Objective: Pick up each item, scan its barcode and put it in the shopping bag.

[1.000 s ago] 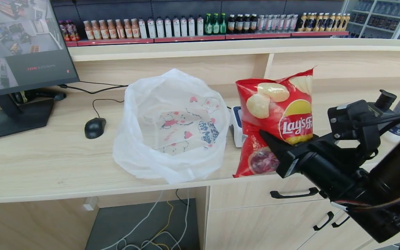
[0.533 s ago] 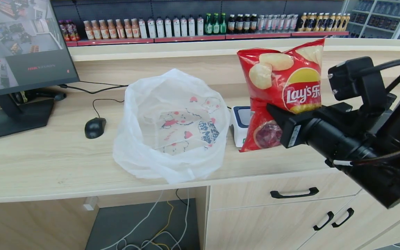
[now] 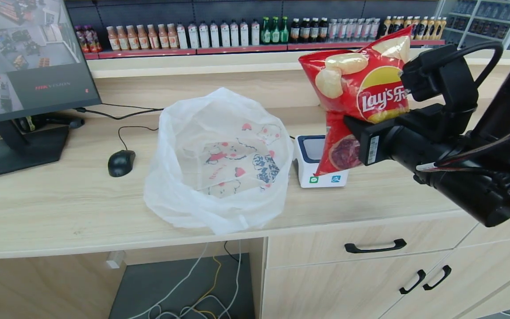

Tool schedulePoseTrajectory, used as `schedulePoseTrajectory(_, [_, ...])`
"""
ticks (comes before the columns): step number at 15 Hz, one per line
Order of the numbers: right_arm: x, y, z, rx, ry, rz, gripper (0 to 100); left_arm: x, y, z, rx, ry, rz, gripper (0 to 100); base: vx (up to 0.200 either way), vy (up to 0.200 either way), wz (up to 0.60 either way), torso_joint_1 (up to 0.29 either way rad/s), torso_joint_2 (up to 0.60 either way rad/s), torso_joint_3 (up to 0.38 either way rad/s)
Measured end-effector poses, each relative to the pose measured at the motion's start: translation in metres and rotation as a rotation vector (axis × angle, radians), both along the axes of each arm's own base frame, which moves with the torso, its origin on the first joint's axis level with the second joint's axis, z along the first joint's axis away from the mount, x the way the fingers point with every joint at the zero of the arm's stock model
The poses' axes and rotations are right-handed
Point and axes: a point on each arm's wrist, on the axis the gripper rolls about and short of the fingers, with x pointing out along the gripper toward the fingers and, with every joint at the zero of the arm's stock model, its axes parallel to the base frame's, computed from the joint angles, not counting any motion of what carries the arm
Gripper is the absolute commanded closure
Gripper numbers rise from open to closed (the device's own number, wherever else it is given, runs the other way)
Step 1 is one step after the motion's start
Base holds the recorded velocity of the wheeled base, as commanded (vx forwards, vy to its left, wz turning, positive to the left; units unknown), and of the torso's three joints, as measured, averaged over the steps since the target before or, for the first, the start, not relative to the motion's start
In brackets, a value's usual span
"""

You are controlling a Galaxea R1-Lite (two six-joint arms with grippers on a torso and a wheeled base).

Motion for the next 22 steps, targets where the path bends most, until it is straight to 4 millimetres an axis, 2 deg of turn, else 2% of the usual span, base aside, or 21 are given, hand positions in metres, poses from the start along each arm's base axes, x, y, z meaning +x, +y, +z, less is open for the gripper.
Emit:
schedulePoseTrajectory(5, [0.004,0.001,-0.006,-0.008,0.017,-0.004,100,0.000,0.000,0.000,0.000,0.000,0.000,0,0.000,0.000,0.00,0.000,0.00,0.000])
schedulePoseTrajectory(13, [0.026,0.007,-0.021,0.017,0.058,-0.030,100,0.000,0.000,0.000,0.000,0.000,0.000,0,0.000,0.000,0.00,0.000,0.00,0.000])
schedulePoseTrajectory(22, [0.039,0.011,-0.032,0.034,0.075,-0.040,100,0.000,0.000,0.000,0.000,0.000,0.000,0,0.000,0.000,0.00,0.000,0.00,0.000])
